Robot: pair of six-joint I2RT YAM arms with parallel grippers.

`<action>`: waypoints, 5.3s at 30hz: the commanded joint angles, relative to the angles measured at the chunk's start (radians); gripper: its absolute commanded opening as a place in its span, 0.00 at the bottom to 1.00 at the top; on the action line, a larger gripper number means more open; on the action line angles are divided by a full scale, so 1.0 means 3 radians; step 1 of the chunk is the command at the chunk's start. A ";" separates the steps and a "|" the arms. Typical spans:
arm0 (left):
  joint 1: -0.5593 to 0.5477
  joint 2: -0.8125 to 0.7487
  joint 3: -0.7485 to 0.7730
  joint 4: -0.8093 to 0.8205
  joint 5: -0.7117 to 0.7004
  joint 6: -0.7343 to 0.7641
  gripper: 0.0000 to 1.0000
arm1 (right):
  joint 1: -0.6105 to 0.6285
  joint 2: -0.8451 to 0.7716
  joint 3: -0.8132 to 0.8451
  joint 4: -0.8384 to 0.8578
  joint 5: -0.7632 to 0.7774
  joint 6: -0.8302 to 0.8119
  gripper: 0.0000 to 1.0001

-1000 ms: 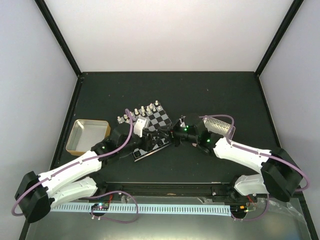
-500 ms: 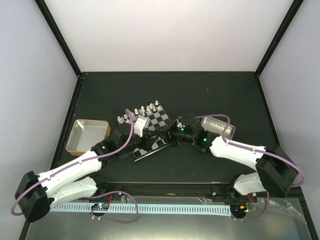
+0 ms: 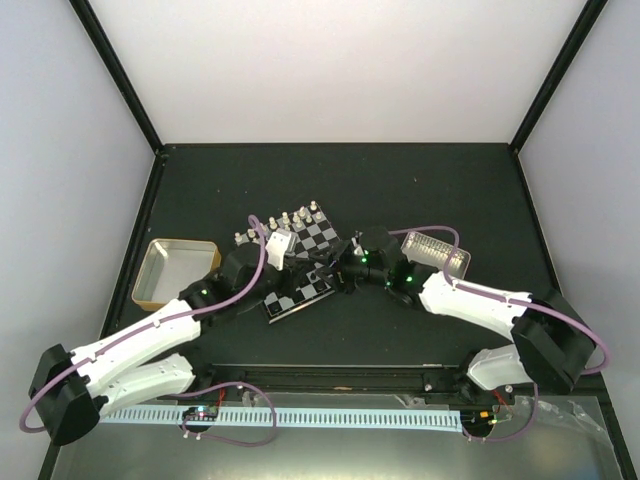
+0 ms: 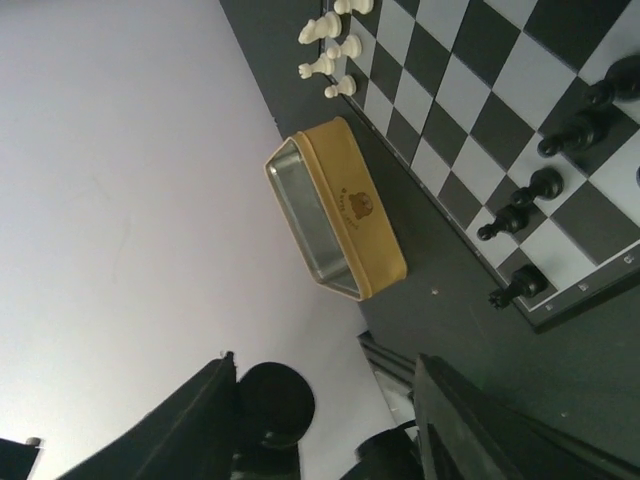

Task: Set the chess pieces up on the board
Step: Place the chess piece on the chessboard, then move the chess piece to the chessboard, then pick up the chess piece from the storage box.

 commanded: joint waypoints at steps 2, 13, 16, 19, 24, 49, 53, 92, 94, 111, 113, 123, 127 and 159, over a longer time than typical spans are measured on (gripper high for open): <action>0.0020 -0.0049 0.0357 -0.0675 -0.0390 0.0059 0.02 | -0.0140 -0.0220 0.0054 -0.0400 0.0264 -0.0584 0.58; 0.0665 0.0322 0.0651 -0.2018 -0.0115 0.0076 0.01 | -0.0322 -0.0762 0.0009 -0.1305 0.1034 -0.1422 0.64; 0.0872 0.0502 0.0665 -0.2199 0.0166 0.0146 0.01 | -0.0327 -0.0780 -0.0017 -0.1338 0.1047 -0.1464 0.64; 0.1026 0.0723 0.0696 -0.2340 0.0425 0.0247 0.02 | -0.0330 -0.0769 -0.0046 -0.1328 0.1013 -0.1475 0.64; 0.1081 0.0933 0.0713 -0.2360 0.0493 0.0243 0.02 | -0.0335 -0.0733 -0.0053 -0.1316 0.0945 -0.1498 0.64; 0.0486 0.1612 0.1028 -0.2372 0.0147 0.0139 0.03 | -0.0446 -0.0760 -0.0094 -0.1354 0.0946 -0.1544 0.64; 0.0469 0.1727 0.1031 -0.2296 0.0248 0.0190 0.08 | -0.0455 -0.0761 -0.0092 -0.1358 0.0936 -0.1549 0.64; 0.0442 0.1832 0.1064 -0.2310 0.0141 0.0213 0.21 | -0.0483 -0.0797 -0.0165 -0.1352 0.0926 -0.1557 0.64; 0.0437 0.1841 0.1071 -0.2299 0.0141 0.0214 0.15 | -0.0484 -0.0803 -0.0165 -0.1349 0.0926 -0.1557 0.64; 0.0315 0.2000 0.1263 -0.2068 0.0301 0.0205 0.06 | -0.0509 -0.0864 -0.0201 -0.1387 0.0966 -0.1553 0.64; 0.0309 0.2024 0.1277 -0.2046 0.0263 0.0193 0.06 | -0.0517 -0.0871 -0.0209 -0.1390 0.0970 -0.1553 0.64; 0.0306 0.2101 0.1301 -0.1995 0.0082 0.0105 0.06 | -0.0532 -0.0896 -0.0232 -0.1399 0.0976 -0.1561 0.64; 0.0301 0.2129 0.1296 -0.1988 0.0084 0.0100 0.10 | -0.0538 -0.0898 -0.0232 -0.1398 0.0976 -0.1569 0.64; 0.0299 0.0714 0.1272 -0.1701 -0.0204 0.0130 0.51 | -0.1984 -0.0001 -0.0023 -0.2224 0.2125 -0.3052 0.47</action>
